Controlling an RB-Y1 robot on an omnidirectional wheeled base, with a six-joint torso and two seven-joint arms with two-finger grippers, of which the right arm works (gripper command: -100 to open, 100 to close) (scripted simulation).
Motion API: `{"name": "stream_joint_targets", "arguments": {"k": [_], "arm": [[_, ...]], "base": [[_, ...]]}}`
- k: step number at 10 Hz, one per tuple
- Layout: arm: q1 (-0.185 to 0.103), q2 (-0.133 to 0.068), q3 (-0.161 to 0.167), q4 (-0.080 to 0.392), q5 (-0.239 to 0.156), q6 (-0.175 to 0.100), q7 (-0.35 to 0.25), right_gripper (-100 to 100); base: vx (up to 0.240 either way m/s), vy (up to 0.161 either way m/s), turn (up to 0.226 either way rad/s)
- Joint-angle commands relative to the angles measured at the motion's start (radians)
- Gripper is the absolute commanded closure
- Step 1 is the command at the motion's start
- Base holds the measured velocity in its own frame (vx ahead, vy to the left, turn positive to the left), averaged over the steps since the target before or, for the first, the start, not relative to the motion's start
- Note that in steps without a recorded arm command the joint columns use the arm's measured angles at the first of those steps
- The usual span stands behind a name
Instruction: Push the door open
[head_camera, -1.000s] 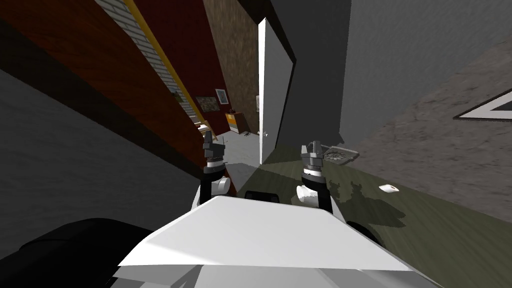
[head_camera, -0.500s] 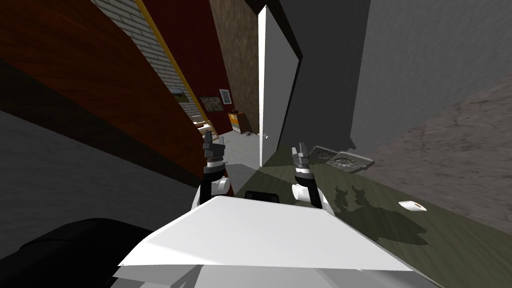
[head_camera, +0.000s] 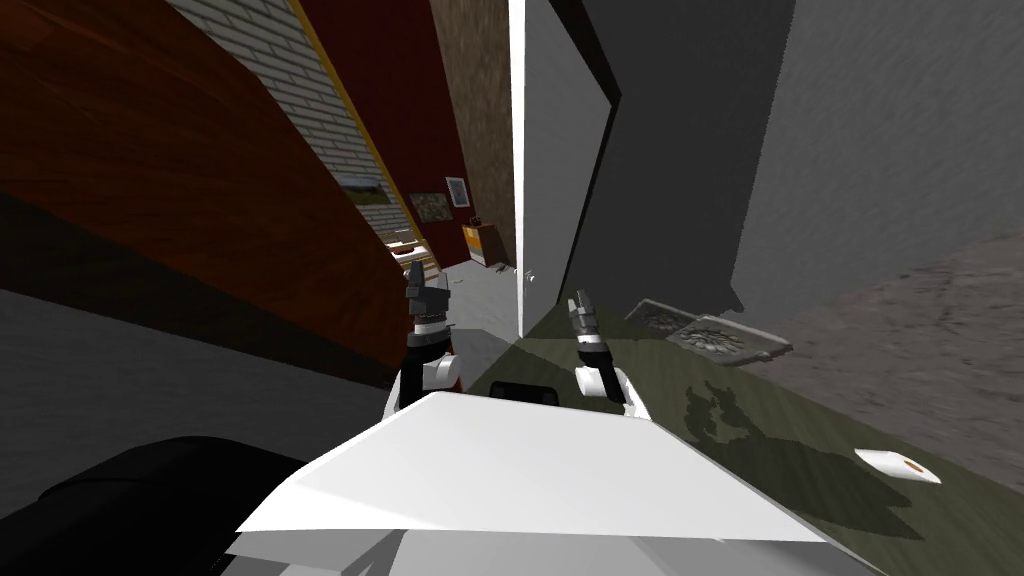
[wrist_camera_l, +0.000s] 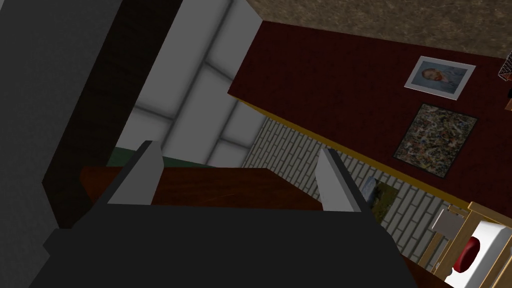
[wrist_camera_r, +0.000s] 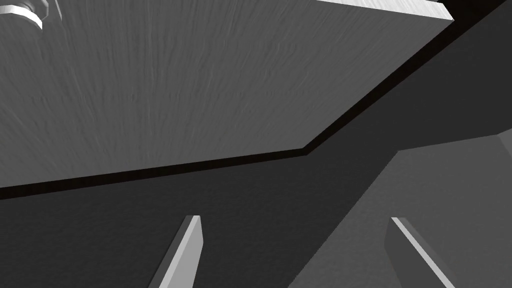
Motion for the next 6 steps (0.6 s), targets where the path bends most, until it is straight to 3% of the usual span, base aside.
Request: {"name": "stream_joint_targets", "arguments": {"k": [1, 3, 6], "arm": [[-0.025, -0.008, 0.017, 0.044, 0.027, 0.016, -0.031, -100], [-0.034, -0.009, 0.025, 0.061, 0.038, 0.020, -0.041, -100], [-0.077, -0.011, 0.064, 0.148, 0.093, 0.043, -0.093, -100]], "base": [[0.110, -0.123, 0.148], [0.076, -0.080, 0.052], [0.098, -0.136, 0.142]]}}
